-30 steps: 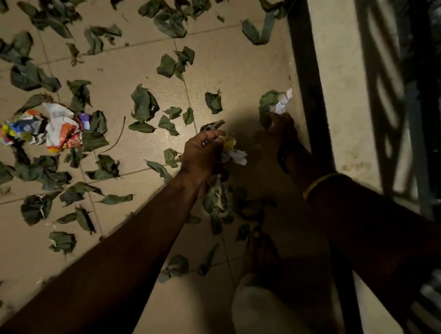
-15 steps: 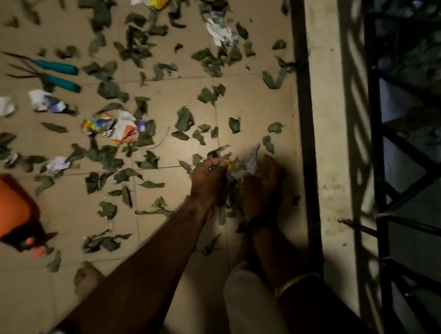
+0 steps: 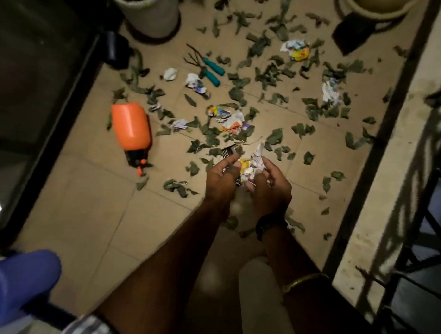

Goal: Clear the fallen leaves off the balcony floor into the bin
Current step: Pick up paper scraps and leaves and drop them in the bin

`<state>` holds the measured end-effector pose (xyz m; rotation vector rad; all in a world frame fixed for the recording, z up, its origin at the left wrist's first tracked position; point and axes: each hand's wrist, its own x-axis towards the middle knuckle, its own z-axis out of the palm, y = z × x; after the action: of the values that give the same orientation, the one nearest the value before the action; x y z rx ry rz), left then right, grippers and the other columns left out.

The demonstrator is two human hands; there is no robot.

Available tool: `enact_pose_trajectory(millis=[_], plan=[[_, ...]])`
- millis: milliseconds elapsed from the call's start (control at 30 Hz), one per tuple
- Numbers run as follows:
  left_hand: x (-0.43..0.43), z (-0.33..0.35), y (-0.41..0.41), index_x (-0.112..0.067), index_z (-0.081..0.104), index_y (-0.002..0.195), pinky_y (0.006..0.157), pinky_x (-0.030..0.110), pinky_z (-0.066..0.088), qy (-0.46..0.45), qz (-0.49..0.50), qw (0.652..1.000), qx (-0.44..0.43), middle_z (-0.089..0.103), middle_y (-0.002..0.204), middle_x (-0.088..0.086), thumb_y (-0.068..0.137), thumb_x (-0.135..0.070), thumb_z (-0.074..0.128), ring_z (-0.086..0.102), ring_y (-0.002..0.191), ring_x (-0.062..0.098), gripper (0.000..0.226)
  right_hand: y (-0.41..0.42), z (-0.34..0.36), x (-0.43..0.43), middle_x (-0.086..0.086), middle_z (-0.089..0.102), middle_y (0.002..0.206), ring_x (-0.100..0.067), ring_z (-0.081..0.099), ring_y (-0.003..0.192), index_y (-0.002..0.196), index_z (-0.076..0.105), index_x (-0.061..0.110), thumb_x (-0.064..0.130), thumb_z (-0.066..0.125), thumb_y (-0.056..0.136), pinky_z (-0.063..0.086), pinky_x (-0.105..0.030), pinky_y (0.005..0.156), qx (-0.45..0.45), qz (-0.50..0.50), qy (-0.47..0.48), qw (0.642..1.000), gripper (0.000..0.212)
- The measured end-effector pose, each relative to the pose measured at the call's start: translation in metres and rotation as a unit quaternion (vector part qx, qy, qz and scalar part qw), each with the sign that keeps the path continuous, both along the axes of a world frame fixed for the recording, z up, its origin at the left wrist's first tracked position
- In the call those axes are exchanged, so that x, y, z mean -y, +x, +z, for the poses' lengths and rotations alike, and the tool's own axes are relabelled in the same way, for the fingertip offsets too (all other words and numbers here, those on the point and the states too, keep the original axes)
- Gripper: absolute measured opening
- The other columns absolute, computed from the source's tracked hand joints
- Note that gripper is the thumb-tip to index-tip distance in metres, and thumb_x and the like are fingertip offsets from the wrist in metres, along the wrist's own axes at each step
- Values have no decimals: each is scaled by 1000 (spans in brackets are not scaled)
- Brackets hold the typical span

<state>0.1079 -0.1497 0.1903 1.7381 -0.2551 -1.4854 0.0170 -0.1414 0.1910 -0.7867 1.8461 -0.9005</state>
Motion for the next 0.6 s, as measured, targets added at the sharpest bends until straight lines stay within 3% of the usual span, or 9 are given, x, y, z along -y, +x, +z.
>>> enact_pose_trajectory(millis=[133, 300, 400, 600], plan=[[-30, 21, 61, -6, 60, 132, 95, 41, 56, -17, 59, 998, -2, 69, 119, 13, 96, -3, 56, 68, 109, 28, 36, 65, 18, -20, -6, 70, 116, -20, 70, 99, 127, 67, 20, 9, 56, 98, 63, -37, 75, 85, 17, 12, 996, 33], [-91, 43, 167, -7, 54, 139, 98, 36, 53, -39, 160, 986, 29, 66, 124, 4, 97, 1, 53, 66, 108, 18, 43, 178, 35, -66, 0, 70, 107, -16, 70, 92, 122, 69, 24, 5, 58, 97, 63, -39, 75, 105, 100, 30, 989, 33], [-140, 44, 231, -6, 56, 138, 98, 41, 54, -25, 233, 970, 61, 67, 124, 8, 97, 0, 53, 68, 109, 22, 41, 247, 40, -103, -3, 72, 107, -16, 71, 89, 122, 70, 21, 6, 59, 97, 63, -40, 75, 113, 167, 46, 978, 31], [-245, 55, 343, -7, 64, 129, 90, 34, 58, -16, 374, 924, 83, 70, 117, 8, 98, -3, 54, 70, 104, 23, 33, 370, 49, -187, -5, 74, 108, -19, 73, 92, 120, 71, 21, 7, 58, 98, 62, -35, 74, 149, 320, 51, 934, 29]])
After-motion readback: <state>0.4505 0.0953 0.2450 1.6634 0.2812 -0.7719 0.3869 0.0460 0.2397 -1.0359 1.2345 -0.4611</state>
